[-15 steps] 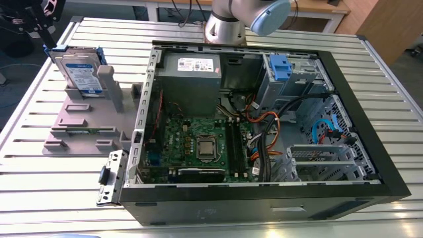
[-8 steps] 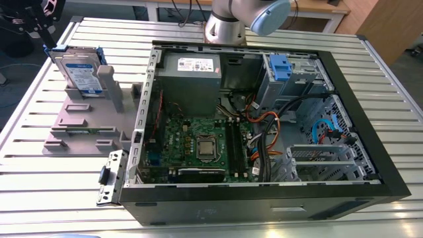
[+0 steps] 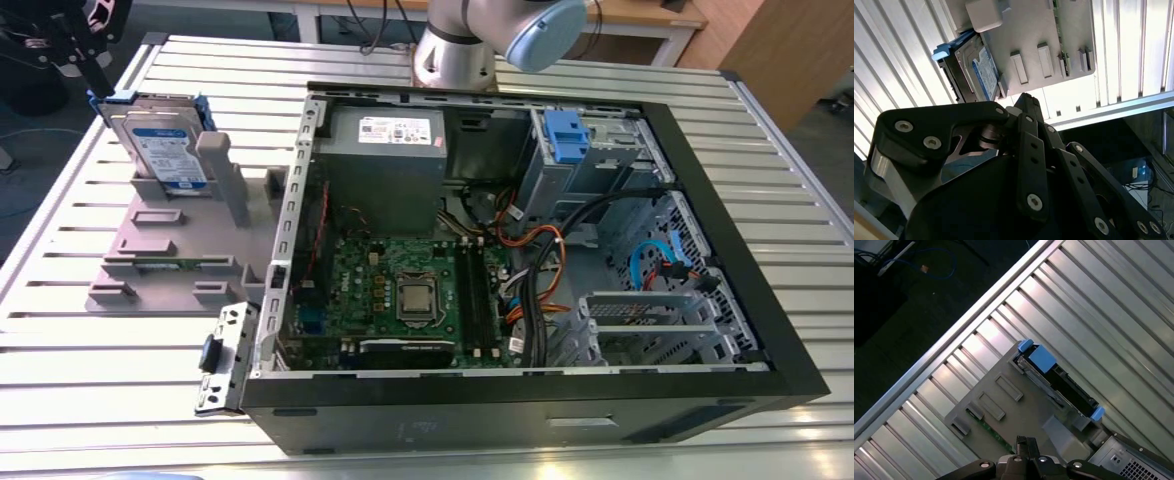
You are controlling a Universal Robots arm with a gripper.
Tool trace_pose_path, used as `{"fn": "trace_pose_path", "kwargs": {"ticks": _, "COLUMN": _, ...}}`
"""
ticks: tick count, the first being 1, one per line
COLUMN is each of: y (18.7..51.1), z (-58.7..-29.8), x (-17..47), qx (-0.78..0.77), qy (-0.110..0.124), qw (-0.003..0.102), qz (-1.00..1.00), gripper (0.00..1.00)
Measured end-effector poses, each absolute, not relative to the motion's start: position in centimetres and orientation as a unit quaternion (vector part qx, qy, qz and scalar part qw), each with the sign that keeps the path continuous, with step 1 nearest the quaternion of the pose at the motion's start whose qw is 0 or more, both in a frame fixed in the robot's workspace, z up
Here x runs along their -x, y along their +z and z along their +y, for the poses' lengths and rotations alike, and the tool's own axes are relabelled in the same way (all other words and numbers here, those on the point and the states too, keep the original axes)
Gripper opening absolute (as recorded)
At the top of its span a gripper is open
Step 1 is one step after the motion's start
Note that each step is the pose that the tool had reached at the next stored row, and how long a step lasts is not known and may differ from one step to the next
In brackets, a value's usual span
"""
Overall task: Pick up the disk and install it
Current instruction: 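Pick up the disk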
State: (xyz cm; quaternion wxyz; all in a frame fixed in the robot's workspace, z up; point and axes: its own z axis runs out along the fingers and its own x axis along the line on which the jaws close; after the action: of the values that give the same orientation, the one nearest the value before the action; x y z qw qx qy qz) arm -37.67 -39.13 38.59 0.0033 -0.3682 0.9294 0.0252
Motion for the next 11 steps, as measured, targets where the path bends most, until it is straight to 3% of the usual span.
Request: {"fn": "trace_pose_path", "kwargs": {"ticks": 11, "y": 38.59, "z": -39.13, "x": 37.67, "qx": 0.374, "qy": 0.025, "qw": 0.003, "qz": 0.927, "gripper": 0.11}}
